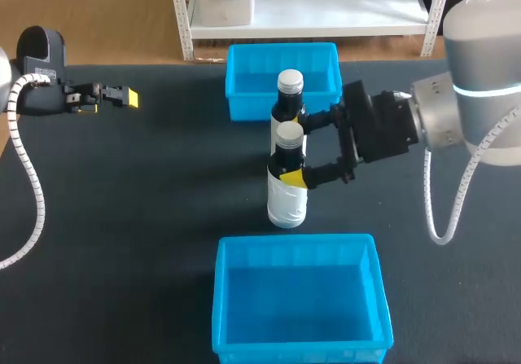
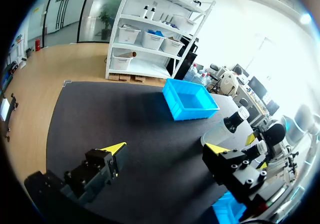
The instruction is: Pick up the bottle, and place it in the far bin if it is heavy, or in the near bin if it is light.
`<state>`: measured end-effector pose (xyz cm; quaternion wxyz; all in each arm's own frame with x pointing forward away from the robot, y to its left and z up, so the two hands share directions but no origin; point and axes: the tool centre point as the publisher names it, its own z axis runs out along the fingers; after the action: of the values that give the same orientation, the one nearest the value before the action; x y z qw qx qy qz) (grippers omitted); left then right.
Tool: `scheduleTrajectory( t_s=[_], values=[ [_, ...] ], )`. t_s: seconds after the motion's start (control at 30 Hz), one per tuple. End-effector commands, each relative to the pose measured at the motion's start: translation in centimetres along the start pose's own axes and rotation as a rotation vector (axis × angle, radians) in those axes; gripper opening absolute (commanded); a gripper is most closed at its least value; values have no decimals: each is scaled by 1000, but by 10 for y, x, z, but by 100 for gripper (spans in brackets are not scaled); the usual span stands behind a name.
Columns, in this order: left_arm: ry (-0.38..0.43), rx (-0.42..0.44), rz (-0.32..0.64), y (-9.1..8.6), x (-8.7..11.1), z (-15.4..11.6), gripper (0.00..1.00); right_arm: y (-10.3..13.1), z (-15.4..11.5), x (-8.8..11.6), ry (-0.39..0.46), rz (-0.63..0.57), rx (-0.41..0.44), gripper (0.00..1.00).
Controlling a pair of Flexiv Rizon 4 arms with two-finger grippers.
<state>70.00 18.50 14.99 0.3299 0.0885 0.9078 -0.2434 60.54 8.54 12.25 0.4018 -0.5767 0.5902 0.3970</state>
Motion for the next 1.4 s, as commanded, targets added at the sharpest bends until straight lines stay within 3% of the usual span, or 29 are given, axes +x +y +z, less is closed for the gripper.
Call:
scheduleTrajectory(
  t_s=[0.03,0.97,1.07,1.13,1.4],
  values=[
    [0,0,0,0,0,0,100,3,2,-5,21,3,8,100],
    [0,0,0,0,0,0,100,4,5,-4,55,20,34,100],
    [0,0,0,0,0,0,100,4,5,-4,54,21,33,84],
    [0,0,0,0,0,0,100,4,5,-4,53,22,32,50],
    [0,0,0,0,0,0,100,4,6,-3,57,25,31,46]
  ],
)
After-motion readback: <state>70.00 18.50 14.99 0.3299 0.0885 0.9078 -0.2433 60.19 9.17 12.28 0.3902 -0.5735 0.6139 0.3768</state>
